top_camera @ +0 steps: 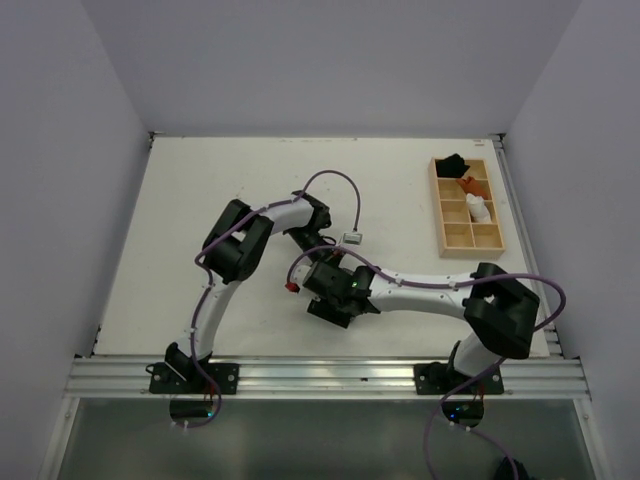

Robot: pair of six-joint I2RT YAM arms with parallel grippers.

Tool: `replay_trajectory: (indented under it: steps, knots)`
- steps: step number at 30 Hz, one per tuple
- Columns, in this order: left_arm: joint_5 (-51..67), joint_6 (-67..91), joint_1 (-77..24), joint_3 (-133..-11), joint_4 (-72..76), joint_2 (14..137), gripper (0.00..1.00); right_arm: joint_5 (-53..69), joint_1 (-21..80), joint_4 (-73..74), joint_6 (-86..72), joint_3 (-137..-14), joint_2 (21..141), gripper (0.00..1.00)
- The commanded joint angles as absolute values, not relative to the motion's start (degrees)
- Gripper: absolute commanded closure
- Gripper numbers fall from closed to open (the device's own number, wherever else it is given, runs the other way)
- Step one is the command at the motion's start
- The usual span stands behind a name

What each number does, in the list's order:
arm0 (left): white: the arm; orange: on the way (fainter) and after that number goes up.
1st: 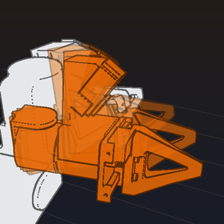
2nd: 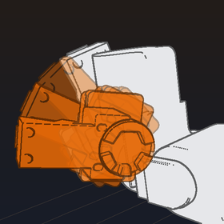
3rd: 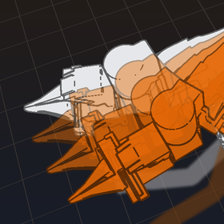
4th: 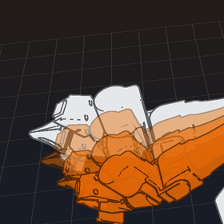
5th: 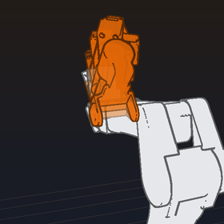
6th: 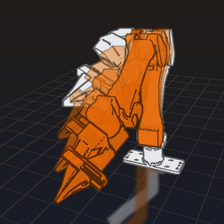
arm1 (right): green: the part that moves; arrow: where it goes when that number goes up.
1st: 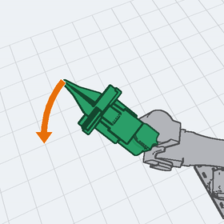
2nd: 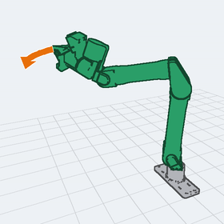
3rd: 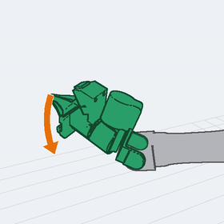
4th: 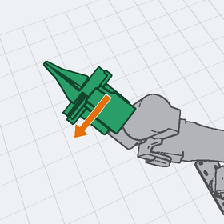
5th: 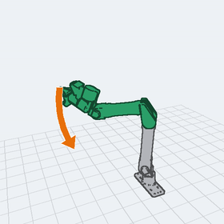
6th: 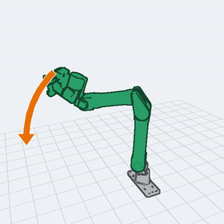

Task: Roll the underwear

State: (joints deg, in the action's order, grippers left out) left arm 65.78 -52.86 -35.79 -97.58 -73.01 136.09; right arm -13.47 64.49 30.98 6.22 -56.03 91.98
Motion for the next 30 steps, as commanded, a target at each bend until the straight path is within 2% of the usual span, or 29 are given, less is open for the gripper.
replay_trajectory:
  steps: [1,11,14,18,24,30]
  knots:
    - [59.2,-53.8,-36.4,-97.7,-68.1,138.3,0.91,-16.4,64.6,31.5,7.7,-58.4,94.0,0.41]
    - [59.4,-47.1,-34.5,-95.1,-63.4,134.8,0.76,-4.8,62.0,27.0,3.9,-57.3,94.4,0.64]
    - [59.2,-42.6,-32.9,-89.0,-58.2,129.8,0.68,1.7,58.2,24.5,1.0,-54.8,93.0,0.71]
    - [59.2,-41.7,-30.4,-82.8,-53.3,124.9,0.66,7.7,52.9,21.6,-2.0,-52.6,92.2,0.78]
    - [56.1,-37.8,-25.5,-77.0,-48.3,118.3,0.63,15.8,49.7,18.2,-5.4,-53.1,96.4,0.8]
    - [51.2,-31.1,-20.7,-75.7,-43.1,113.9,0.63,17.5,48.8,12.7,-9.1,-50.9,97.7,0.81]
